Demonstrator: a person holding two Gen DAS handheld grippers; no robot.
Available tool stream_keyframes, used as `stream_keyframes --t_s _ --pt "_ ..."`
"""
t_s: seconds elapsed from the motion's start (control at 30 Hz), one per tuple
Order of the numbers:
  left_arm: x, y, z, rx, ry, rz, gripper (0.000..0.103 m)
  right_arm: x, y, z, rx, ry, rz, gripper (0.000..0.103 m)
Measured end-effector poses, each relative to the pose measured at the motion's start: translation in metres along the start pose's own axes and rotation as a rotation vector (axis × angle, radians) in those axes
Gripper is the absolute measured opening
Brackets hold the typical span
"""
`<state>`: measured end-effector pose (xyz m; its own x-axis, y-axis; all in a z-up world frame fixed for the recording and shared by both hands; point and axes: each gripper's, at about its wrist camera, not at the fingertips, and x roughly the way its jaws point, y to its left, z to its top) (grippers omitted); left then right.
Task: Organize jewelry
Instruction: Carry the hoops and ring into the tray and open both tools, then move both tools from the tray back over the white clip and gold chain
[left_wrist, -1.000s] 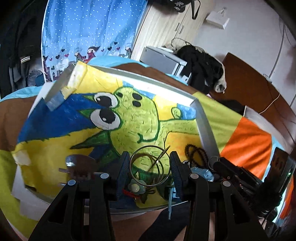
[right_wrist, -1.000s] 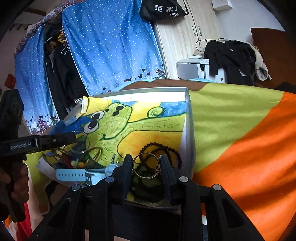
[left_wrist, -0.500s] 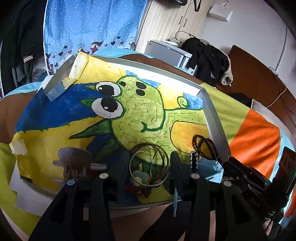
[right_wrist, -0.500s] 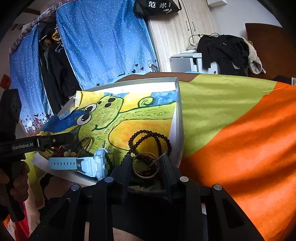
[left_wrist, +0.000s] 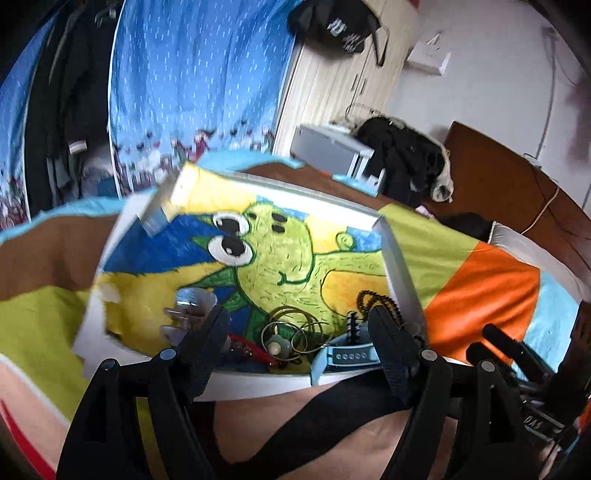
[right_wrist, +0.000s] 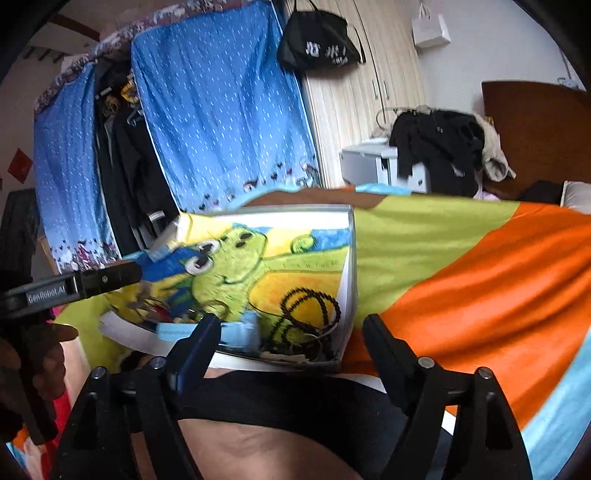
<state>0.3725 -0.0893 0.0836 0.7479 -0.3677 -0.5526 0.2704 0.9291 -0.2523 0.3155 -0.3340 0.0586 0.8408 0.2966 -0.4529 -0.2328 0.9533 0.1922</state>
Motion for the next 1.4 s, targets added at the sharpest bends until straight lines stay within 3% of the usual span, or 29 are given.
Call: stream_keyframes --t_s 0.03,0.13,0.4,0.7,1.07,1.4 --pt "-0.008 -0.002 -0.001 0.003 -0.015 -0.002 0.086 -0.006 0.002 0.001 -0.003 -0.008 0.002 0.083" --pt "-0.045 -0.009 -0.008 0.003 -0.092 -0.002 0.093 -0.032 0.013 0.005 -0.016 -0.049 0.005 0.096" --pt "-0.136 -0.024 -0.031 0.045 -0.213 0.007 0.098 -0.104 0.048 0.005 -0.048 -0.137 0.024 0.103" --pt "-0.218 -0.03 -0.068 0.071 -0.25 0.058 0.098 -0.168 0.089 -0.023 -0.075 -0.19 0.021 0.103" --pt "-0.264 -0.022 -0.133 0.077 -0.194 0.067 0.098 -0.202 0.117 -0.078 -0.04 -0.163 0.022 0.103" --pt "-0.238 0.006 -0.194 0.051 -0.059 0.098 0.098 -0.184 0.112 -0.134 -0.021 0.008 -0.027 0.103"
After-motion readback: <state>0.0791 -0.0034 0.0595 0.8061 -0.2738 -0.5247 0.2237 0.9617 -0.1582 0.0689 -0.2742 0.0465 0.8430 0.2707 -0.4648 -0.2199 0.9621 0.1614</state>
